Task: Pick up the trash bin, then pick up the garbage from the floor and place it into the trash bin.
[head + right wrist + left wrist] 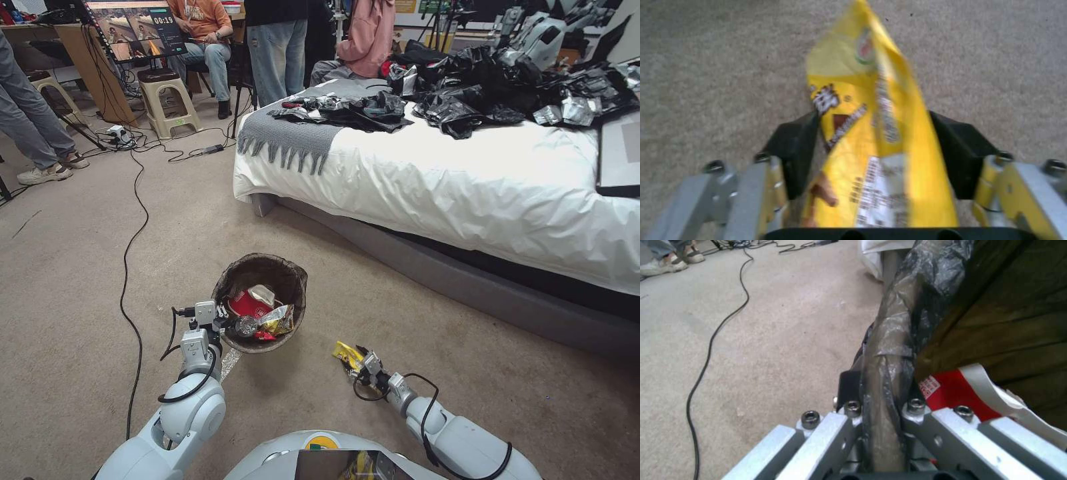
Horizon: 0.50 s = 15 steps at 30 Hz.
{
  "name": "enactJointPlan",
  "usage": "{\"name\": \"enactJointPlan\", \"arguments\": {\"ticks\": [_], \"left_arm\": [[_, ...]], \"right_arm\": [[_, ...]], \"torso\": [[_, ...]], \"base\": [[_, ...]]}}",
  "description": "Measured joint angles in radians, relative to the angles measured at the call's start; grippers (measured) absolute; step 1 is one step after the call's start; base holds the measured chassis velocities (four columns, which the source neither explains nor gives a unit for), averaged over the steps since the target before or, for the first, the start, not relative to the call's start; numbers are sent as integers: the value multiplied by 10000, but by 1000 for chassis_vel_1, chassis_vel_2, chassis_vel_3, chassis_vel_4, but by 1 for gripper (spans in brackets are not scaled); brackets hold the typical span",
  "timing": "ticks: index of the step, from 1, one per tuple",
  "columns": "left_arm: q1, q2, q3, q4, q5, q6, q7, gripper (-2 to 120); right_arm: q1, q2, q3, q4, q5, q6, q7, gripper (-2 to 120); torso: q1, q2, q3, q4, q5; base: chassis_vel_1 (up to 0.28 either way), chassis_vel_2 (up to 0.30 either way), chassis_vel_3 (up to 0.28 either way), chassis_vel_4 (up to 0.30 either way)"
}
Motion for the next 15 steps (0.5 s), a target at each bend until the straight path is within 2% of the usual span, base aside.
{"name": "enactJointPlan", "arguments": {"ticks": [2, 3, 5, 9, 11, 14, 15], "left_arm": [[-14, 8, 5, -5, -7, 0, -1, 0], [-14, 8, 5, -5, -7, 0, -1, 0], [-23, 21, 15, -7, -18, 1, -3, 0], [-35, 25, 25, -7, -25, 2, -4, 0], [-59, 25, 53, -7, -36, 3, -7, 0], [-67, 21, 65, -5, -43, 4, -8, 0], [-78, 21, 73, 1, -49, 5, -10, 0]], "right_arm": [[-28, -20, 27, 78, 82, 0, 1, 47], [-28, -20, 27, 78, 82, 0, 1, 47], [-61, -35, 64, 160, 151, -1, 5, 36], [-75, -64, 86, 269, 193, -17, 16, 28], [-69, -99, 103, 389, 278, -84, 50, 15], [-57, -98, 110, 394, 291, -99, 68, 9], [-50, -98, 128, 434, 313, -118, 101, 3]], "torso": [[0, 0, 0, 0, 0], [0, 0, 0, 0, 0], [0, 0, 0, -1, 0], [0, 0, 0, -1, 1], [0, 0, 0, -1, 0], [0, 0, 0, -1, 1], [0, 0, 0, -1, 0]], "base": [[0, 0, 0, 0], [0, 0, 0, 0], [0, 0, 0, 0], [0, 0, 0, 0], [0, 0, 0, 0], [0, 0, 0, 0], [0, 0, 0, 0]]}}
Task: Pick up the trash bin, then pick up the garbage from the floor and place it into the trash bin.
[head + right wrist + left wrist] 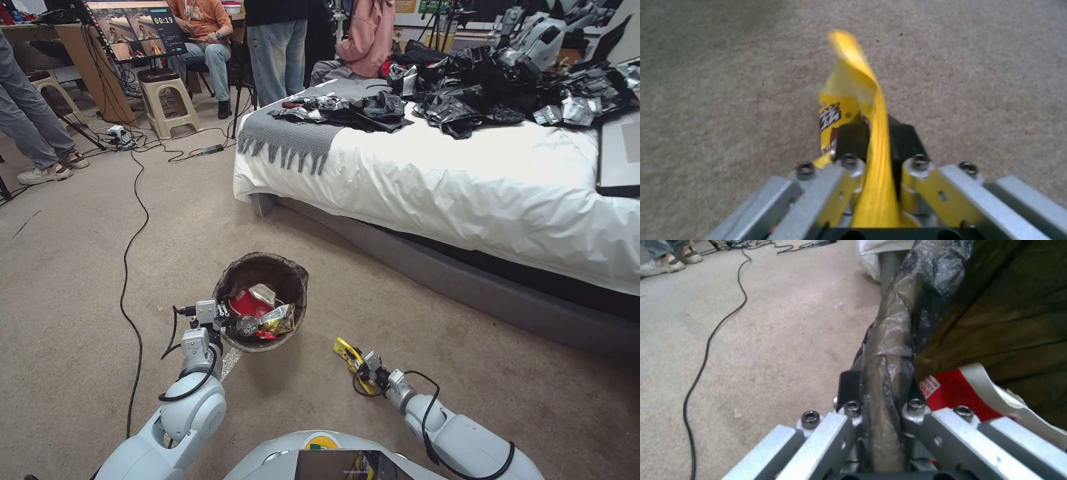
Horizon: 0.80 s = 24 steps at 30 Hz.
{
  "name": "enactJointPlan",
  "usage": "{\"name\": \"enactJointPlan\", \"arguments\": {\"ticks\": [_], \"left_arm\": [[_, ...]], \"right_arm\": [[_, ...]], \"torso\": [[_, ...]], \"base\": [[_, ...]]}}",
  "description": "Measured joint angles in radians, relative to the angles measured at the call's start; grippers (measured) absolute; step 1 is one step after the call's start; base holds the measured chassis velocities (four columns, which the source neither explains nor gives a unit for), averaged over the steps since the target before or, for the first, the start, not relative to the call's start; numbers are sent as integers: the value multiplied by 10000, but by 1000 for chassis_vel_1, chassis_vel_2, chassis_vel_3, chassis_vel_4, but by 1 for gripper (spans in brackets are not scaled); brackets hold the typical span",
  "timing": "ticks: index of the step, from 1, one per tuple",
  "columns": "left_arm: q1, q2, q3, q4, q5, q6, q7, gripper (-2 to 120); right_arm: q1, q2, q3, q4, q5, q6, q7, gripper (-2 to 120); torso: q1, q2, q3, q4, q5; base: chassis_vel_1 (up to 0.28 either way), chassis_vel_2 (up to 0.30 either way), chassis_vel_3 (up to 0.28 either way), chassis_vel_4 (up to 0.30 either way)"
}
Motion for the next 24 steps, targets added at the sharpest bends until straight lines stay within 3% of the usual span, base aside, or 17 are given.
{"name": "enactJointPlan", "arguments": {"ticks": [5, 20, 24], "left_arm": [[-20, 5, 19, -1, -32, 5, -2, 0], [-7, 102, 195, -2, -144, 42, 21, 0], [11, 105, 214, 4, -144, 43, 26, 0]], "right_arm": [[3, -88, 116, 271, 12, -45, 199, 0], [-43, -524, 1883, 3392, 22, -761, 2660, 0], [-14, -521, 2044, 3612, 24, -787, 2816, 0]], "torso": [[0, 0, 0, 1, 2], [0, 0, 0, 2, 1], [0, 0, 0, 0, 0]], "base": [[0, 0, 0, 0], [0, 0, 0, 0], [0, 0, 0, 0]]}}
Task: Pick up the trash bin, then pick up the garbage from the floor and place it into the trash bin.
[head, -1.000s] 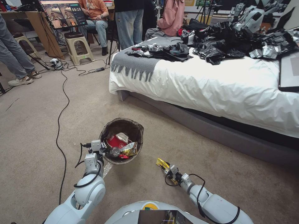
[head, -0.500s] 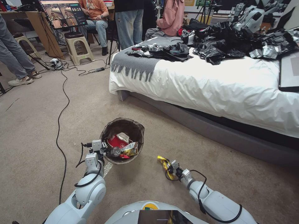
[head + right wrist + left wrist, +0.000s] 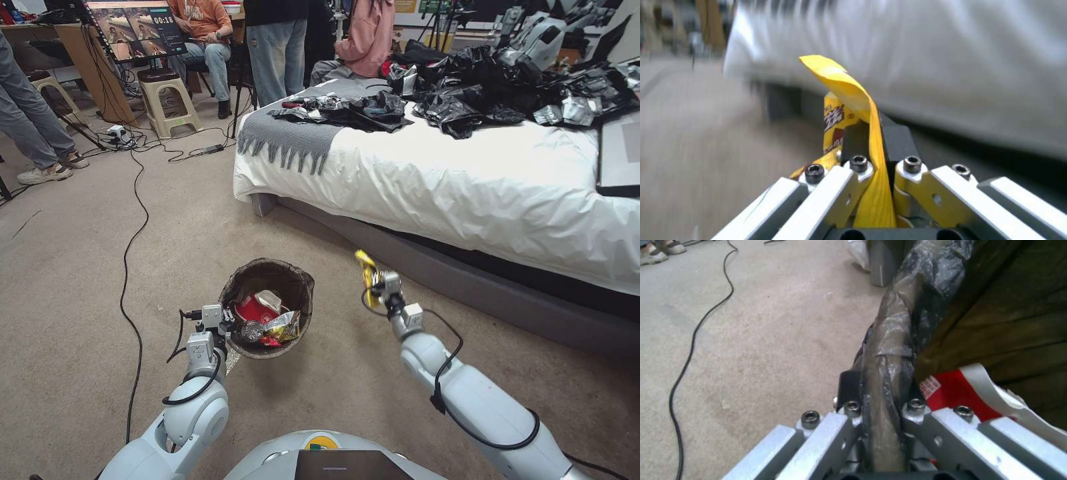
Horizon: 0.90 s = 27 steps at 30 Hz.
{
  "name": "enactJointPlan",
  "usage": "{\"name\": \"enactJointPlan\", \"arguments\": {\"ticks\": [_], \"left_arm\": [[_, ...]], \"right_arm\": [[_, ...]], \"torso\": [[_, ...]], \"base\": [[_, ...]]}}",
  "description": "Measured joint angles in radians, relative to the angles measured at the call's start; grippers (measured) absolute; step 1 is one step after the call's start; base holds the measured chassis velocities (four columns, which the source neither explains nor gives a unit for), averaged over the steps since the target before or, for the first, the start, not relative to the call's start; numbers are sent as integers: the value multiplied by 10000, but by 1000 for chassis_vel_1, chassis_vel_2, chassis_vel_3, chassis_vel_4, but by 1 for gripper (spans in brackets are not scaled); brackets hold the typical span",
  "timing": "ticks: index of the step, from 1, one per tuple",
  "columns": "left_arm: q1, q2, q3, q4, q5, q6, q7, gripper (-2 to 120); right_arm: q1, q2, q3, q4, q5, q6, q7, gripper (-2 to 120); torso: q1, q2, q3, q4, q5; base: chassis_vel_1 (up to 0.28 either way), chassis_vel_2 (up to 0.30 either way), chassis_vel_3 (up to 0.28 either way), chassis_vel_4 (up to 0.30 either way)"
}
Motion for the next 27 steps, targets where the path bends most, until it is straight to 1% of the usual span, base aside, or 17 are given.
{"name": "enactJointPlan", "arguments": {"ticks": [4, 6, 7, 11, 12, 13, 14, 15, 16, 18, 20, 22, 23, 25, 26, 27], "left_arm": [[21, 1, 23, 4, 0, 0, 9, 0], [42, 5, 70, 16, 1, 0, 26, 0], [42, 5, 70, 16, 1, 0, 26, 0], [43, 47, 113, 20, 9, 12, 33, 0], [43, 47, 113, 20, 9, 12, 33, 0], [44, 76, 123, 21, 8, 25, 35, 0], [44, 93, 133, 20, 9, 41, 38, 0], [44, 93, 133, 20, 9, 41, 38, 0], [45, 106, 141, 20, 6, 57, 41, 0], [45, 145, 175, 20, -2, 99, 60, 0], [39, 155, 194, 20, -3, 115, 63, 0], [12, 183, 285, 21, -28, 170, 111, 0], [12, 183, 285, 21, -28, 170, 111, 0], [-12, 185, 321, 27, -30, 193, 121, 0], [-33, 186, 344, 27, -31, 209, 125, 0], [-33, 186, 344, 27, -31, 209, 125, 0]], "right_arm": [[32, 12, 161, 223, 8, -22, 154, 0], [111, 56, 506, 913, 41, -146, 525, 0], [111, 56, 506, 913, 41, -146, 525, 0], [315, 113, 950, 2387, 88, -363, 1126, 0], [315, 113, 950, 2387, 88, -363, 1126, 0], [415, 88, 998, 2906, 126, -398, 1217, 0], [508, 55, 1024, 3252, 181, -427, 1241, 0], [508, 55, 1024, 3252, 181, -427, 1241, 0], [598, 17, 1033, 3569, 238, -450, 1246, 0], [860, -92, 941, 4322, 494, -531, 1172, 0], [951, -130, 871, 4548, 561, -545, 1079, 0], [1209, -303, 389, 5338, 791, -627, 662, 0], [1209, -303, 389, 5338, 791, -627, 662, 0], [1262, -360, 85, 5623, 820, -670, 467, 0], [1291, -416, -247, 5776, 827, -715, 333, 0], [1291, -416, -247, 5776, 827, -715, 333, 0]], "torso": [[0, 0, 0, 1, -1], [0, 0, 0, -1, -1], [0, 0, 0, -1, -1], [0, 0, 1, 1, 1], [0, 0, 1, 1, 1], [0, 0, 0, -4, 3], [0, 1, -1, -1, -1], [0, 1, -1, -1, -1], [0, 0, -1, 2, -5], [0, 0, -1, 2, -2], [0, 0, -1, 2, -2], [0, 0, -1, -1, -2], [0, 0, -1, -1, -2], [0, 0, -1, 1, -2], [0, 0, -1, 0, -1], [0, 0, -1, 0, -1]], "base": [[0, 0, 0, 0], [0, 0, 0, 0], [0, 0, 0, 0], [0, 0, 0, 0], [0, 0, 0, 0], [0, 0, 0, 0], [0, 0, 0, 0], [0, 0, 0, 0], [0, 0, 0, 0], [0, 0, 0, 0], [0, 0, 0, 0], [0, 0, 0, 0], [0, 0, 0, 0], [0, 0, 0, 0], [0, 0, 0, 0], [0, 0, 0, 0]]}}
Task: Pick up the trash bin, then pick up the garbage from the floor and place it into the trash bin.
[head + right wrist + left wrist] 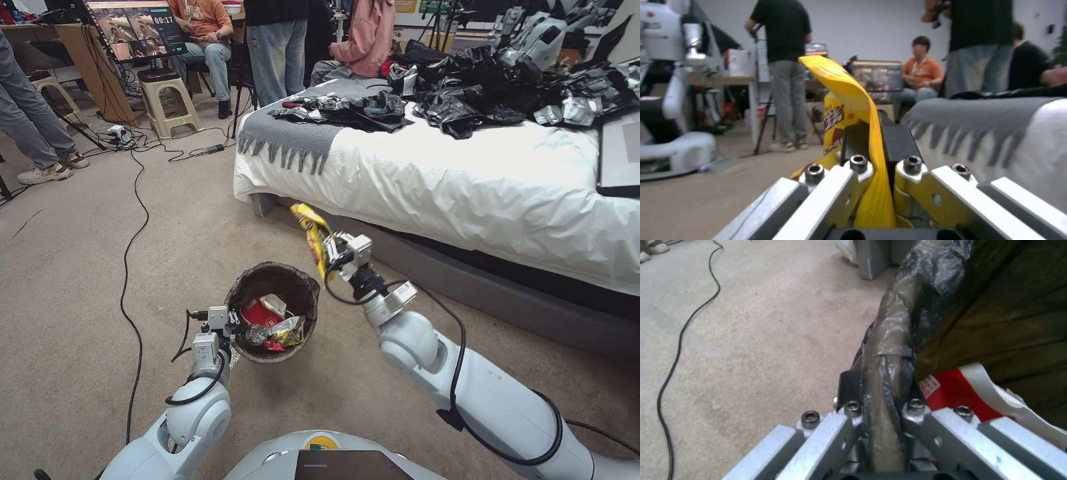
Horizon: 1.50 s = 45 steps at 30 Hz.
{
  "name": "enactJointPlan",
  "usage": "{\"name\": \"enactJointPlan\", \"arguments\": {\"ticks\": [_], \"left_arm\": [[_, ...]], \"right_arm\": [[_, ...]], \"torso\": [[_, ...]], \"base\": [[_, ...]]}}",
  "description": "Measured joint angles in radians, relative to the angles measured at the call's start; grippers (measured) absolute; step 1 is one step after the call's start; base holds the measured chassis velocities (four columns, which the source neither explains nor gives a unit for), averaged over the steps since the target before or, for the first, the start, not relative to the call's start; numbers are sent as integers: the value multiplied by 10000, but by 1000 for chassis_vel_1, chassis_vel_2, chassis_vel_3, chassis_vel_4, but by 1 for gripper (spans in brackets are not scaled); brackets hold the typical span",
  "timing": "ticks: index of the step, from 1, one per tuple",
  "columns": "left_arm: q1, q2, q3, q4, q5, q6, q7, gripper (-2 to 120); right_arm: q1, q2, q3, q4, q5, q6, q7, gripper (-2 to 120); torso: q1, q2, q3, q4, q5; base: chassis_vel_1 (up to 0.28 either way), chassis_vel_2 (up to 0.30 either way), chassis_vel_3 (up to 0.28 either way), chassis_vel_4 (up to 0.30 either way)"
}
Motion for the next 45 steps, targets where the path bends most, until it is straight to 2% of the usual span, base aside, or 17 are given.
{"name": "enactJointPlan", "arguments": {"ticks": [7, 10, 11, 14, 18, 24, 33, 34, 37, 38, 45], "left_arm": [[-74, 3, 78, 14, -2, 24, 9, 0], [-108, 0, 93, 16, -11, 31, 11, 0], [-108, 0, 93, 16, -11, 31, 11, 0], [-108, 5, 71, 7, -21, 34, 14, 0], [-108, -4, 69, -36, -24, 33, 16, 0], [-119, 0, 67, -176, -81, 32, 9, 0], [-128, 25, 35, -222, -118, 22, 3, 0], [-128, 25, 35, -222, -118, 22, 3, 0], [-147, 25, 35, -222, -124, 19, 0, 0], [-147, 25, 35, -222, -124, 19, 0, 0], [-170, 16, 36, -135, -128, 15, -9, 0]], "right_arm": [[239, -209, -1407, 202, 8, -8, -228, 0], [442, -220, -2440, -93, -131, -3, -260, 0], [442, -220, -2440, -93, -131, -3, -260, 0], [754, -16, -3114, -541, -215, -13, -246, 0], [1013, 163, -3511, -928, -268, -23, -241, 0], [1724, 619, -4458, -2124, -519, -34, -130, -2], [2075, 941, -4902, -2648, -566, -162, 148, 29], [2075, 941, -4902, -2648, -566, -162, 148, 29], [2089, 1011, -4928, -2644, -553, -170, 221, 43], [2089, 1011, -4928, -2644, -553, -170, 221, 43], [2097, 933, -4869, -2285, -417, -172, 372, 72]], "torso": [[0, 0, 0, 0, -1], [0, 0, 0, 0, 0], [0, 0, 0, 0, 0], [0, 0, 0, 1, 0], [0, 0, 0, 1, 0], [0, 0, 1, 1, 0], [0, 0, 1, 1, 0], [0, 0, 1, 1, 0], [0, 0, 1, 1, 0], [0, 0, 1, 1, 0], [0, 0, 1, 0, 0]], "base": [[0, 0, 0, 0], [0, 0, 0, 0], [0, 0, 0, 0], [0, 0, 0, 0], [0, 0, 0, 0], [0, 0, 0, 0], [0, 0, 0, 0], [0, 0, 0, 0], [0, 0, 0, 0], [0, 0, 0, 0], [0, 0, 0, 0]]}}
